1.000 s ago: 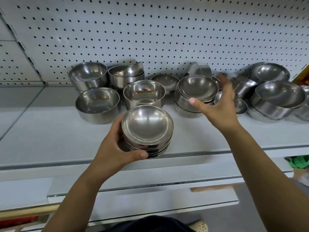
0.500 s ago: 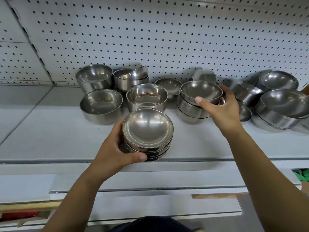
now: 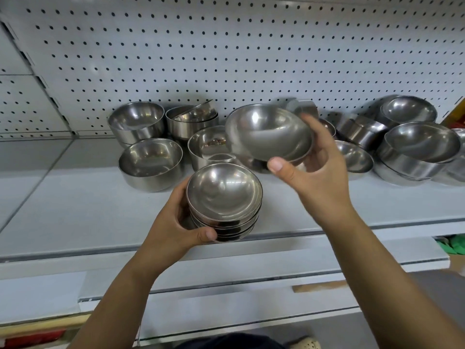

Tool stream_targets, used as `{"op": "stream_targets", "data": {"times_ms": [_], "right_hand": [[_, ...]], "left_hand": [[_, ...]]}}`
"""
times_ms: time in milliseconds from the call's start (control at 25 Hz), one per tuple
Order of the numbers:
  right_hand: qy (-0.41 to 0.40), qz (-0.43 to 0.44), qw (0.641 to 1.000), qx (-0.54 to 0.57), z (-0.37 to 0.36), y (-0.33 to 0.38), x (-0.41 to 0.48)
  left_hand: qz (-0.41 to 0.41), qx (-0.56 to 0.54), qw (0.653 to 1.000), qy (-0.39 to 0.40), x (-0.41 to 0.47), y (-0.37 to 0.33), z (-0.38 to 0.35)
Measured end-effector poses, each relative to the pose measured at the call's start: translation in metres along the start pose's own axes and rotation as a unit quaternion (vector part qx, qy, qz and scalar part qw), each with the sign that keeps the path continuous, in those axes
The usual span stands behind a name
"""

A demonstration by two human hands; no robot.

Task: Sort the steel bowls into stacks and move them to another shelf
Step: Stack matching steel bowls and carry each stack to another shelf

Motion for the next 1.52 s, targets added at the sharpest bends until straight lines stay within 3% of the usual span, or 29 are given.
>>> {"op": "stream_targets", "data": {"times_ms": [520,1040,1520], "right_hand": [[0.085,-0.040,0.994,-0.052,-0.049,-0.031,-0.053],[0.186,-0.084,0.979,-0.014,-0.053,-0.047,-0.067],[0.151,-0.116,0.981,-0.029,0.016,-0.071,-0.059]], "left_hand": [[0.017,-0.043,0.999,-0.017,-0.003,-0.003,0.010],[0.014,-0.073,0.997,-0.004,-0.006,-0.008,0.009],[0.000,-0.062,0.998,0.017,0.011,-0.007,-0.054]]}}
Point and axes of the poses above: each hand's wrist, its own x-axis towards the middle knuckle, its own z-axis out of the back of the hand, y = z × x, the point moved 4 cm from there along x, towards the middle knuckle, and after that the axes turned 8 degrees about -x, right-handed, at the moved point
